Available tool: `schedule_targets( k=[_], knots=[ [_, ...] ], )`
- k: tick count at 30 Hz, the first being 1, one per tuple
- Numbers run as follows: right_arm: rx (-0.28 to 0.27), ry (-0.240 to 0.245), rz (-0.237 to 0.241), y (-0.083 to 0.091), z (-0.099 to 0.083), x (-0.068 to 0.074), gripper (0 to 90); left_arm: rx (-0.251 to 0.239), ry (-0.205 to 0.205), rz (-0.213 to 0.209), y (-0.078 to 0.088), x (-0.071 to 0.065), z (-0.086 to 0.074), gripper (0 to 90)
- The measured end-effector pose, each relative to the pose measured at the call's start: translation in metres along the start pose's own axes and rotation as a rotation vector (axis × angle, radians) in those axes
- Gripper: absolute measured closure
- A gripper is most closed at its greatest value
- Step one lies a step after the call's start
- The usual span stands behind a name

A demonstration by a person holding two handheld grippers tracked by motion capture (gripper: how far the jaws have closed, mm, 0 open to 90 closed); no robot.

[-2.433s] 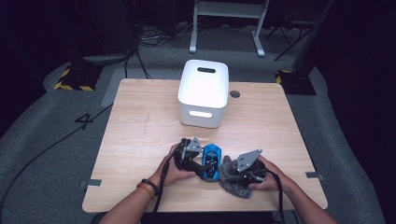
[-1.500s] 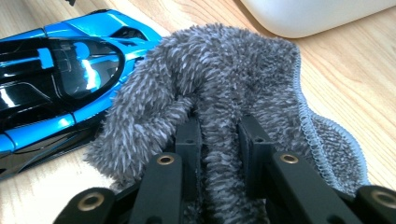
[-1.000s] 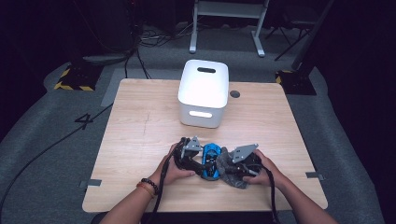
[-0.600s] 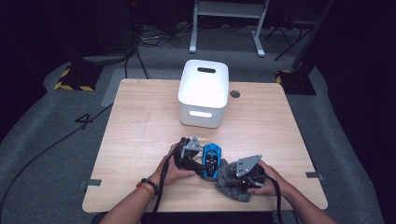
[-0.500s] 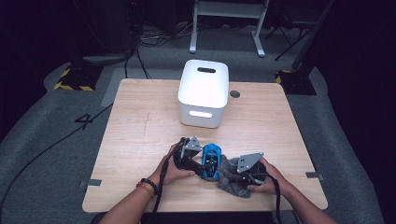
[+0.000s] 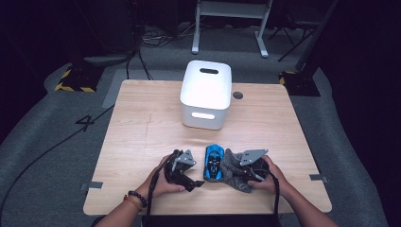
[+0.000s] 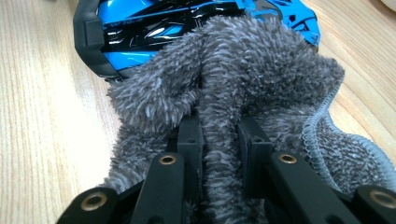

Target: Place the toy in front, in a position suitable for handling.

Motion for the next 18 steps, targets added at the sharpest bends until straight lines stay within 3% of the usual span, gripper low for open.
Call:
schedule_targets(
  k=[4,7,11,13,18],
  knots=[
    [-0.012,0.004,0.017,-0.003,0.002,0.002,75.2,0.043,-0.059,0.064,-0.006,-0.005,-0.002,20.7],
    [-0.022,0.012,0.041,-0.006,0.004,0.006,75.3,0.034,-0.050,0.115,-0.008,0.001,0.000,26.6],
    [-0.027,0.024,0.064,-0.010,0.008,0.012,75.2,0.015,-0.005,0.115,-0.005,0.010,-0.002,21.1],
    [-0.027,0.029,0.069,-0.011,0.009,0.014,75.2,0.023,-0.016,0.167,-0.004,0.012,-0.003,22.5],
    [-0.038,0.038,0.097,-0.016,0.014,0.019,75.0,0.022,-0.005,0.169,0.001,0.020,-0.006,22.2]
  ],
)
Point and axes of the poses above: each handheld gripper's, and its own axes: y roughly backward along the jaws, z roughly out of its top, x roughly to its left, the point moved 1 cm from there along -y, roughly forward along the jaws, and after that the axes turned 7 degrees about -x, right-handed, at the moved point
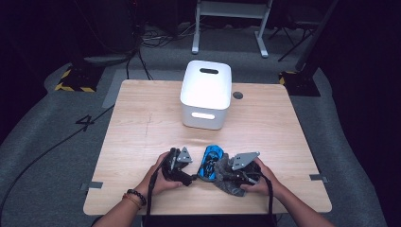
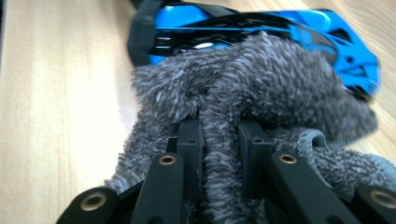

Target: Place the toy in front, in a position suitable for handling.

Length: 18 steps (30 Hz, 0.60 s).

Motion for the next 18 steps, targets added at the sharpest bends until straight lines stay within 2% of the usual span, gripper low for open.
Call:
schedule_targets(
  k=[3,10,14,16,18],
  knots=[
    [-0.012,0.007,0.027,-0.003,0.002,0.003,75.0,0.002,0.005,0.005,0.002,0.005,-0.001,22.1],
    [-0.034,-0.007,0.032,-0.011,0.006,0.005,74.6,0.003,0.037,0.040,0.004,0.021,-0.002,19.7],
    [-0.030,0.010,0.003,-0.018,0.012,0.008,74.5,-0.015,0.071,0.078,0.004,0.034,-0.003,19.8],
    [-0.030,0.006,-0.024,-0.021,0.015,0.008,74.0,-0.028,0.103,0.122,0.003,0.039,-0.003,19.8],
    [-0.034,0.004,-0.038,-0.025,0.017,0.009,73.9,-0.033,0.109,0.138,0.002,0.041,-0.003,20.2]
  ],
)
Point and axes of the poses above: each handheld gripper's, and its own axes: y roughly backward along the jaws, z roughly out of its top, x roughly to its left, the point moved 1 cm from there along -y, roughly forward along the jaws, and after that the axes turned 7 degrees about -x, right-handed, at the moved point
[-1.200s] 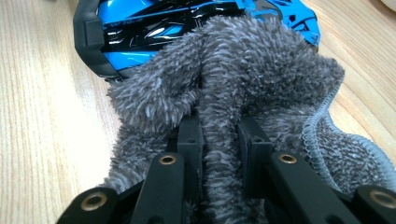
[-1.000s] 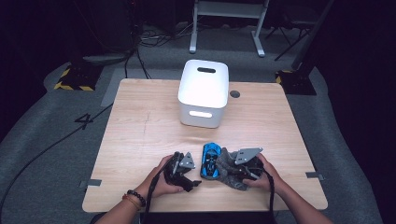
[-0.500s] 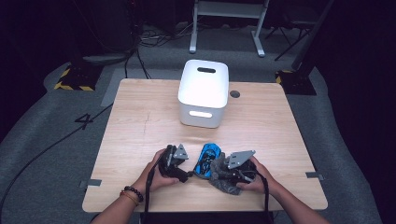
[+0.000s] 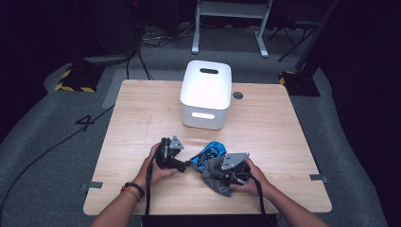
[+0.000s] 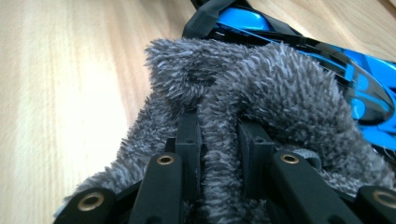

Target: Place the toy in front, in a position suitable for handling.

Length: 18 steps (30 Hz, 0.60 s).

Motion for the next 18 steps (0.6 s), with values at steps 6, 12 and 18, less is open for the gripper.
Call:
schedule_targets(
  k=[6,12,18],
  knots=[
    [-0.008,-0.001,-0.007,0.010,0.000,-0.004,73.8,-0.015,0.017,-0.067,0.006,-0.002,0.000,24.2],
    [0.006,-0.040,-0.042,0.025,-0.007,-0.017,74.4,-0.061,-0.012,-0.158,0.018,-0.019,0.004,21.5],
    [0.047,-0.030,-0.035,0.017,-0.009,-0.019,74.5,-0.048,-0.051,-0.165,0.003,-0.036,0.016,17.2]
  ],
)
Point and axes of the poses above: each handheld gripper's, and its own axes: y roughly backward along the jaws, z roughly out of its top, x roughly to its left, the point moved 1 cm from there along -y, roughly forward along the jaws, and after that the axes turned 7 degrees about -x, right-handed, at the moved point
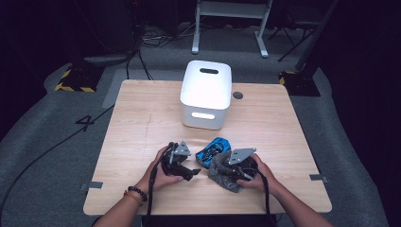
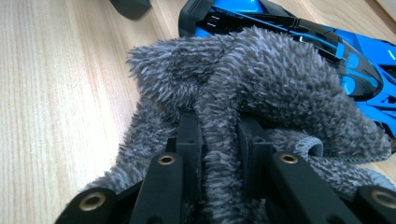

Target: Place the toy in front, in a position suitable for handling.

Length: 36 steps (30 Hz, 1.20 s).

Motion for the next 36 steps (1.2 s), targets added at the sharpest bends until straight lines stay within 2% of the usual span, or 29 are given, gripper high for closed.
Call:
schedule_targets(
  k=[3,6,8,11,13,16,19,22,24,32,34,36],
  knots=[
    [-0.004,-0.024,0.011,0.000,-0.002,-0.002,74.5,-0.028,0.012,-0.009,-0.005,-0.002,0.009,17.6],
    [0.005,-0.013,0.015,0.003,-0.002,-0.002,74.1,-0.040,-0.002,-0.010,-0.007,-0.007,0.015,17.5],
    [0.019,0.017,0.009,0.011,-0.002,-0.002,73.7,-0.030,-0.018,-0.006,-0.008,-0.009,0.016,17.5],
    [0.014,0.019,0.010,0.031,-0.004,-0.006,74.0,-0.021,-0.004,0.000,-0.012,-0.008,0.018,17.3],
    [0.020,0.005,-0.015,0.043,-0.011,-0.013,73.9,-0.015,0.003,0.003,-0.017,-0.007,0.020,17.0],
    [0.043,-0.025,-0.084,0.054,-0.027,-0.026,73.9,-0.003,-0.013,0.018,-0.023,-0.010,0.023,16.6],
    [0.057,-0.064,-0.127,0.059,-0.042,-0.039,73.8,0.021,-0.011,0.036,-0.032,-0.010,0.025,15.6],
    [0.051,-0.090,-0.154,0.063,-0.046,-0.048,73.5,0.037,0.004,0.036,-0.041,-0.007,0.027,15.7],
    [0.046,-0.101,-0.165,0.065,-0.047,-0.052,73.2,0.052,-0.010,0.033,-0.048,-0.005,0.029,15.8],
    [0.036,-0.140,-0.193,0.074,-0.054,-0.062,72.3,0.074,0.001,0.008,-0.062,0.002,0.030,14.1],
    [0.034,-0.150,-0.198,0.076,-0.056,-0.065,72.2,0.091,-0.012,0.007,-0.062,0.002,0.032,14.6],
    [0.036,-0.153,-0.206,0.077,-0.058,-0.067,72.2,0.093,-0.041,0.018,-0.060,0.001,0.033,16.7]
  ],
)
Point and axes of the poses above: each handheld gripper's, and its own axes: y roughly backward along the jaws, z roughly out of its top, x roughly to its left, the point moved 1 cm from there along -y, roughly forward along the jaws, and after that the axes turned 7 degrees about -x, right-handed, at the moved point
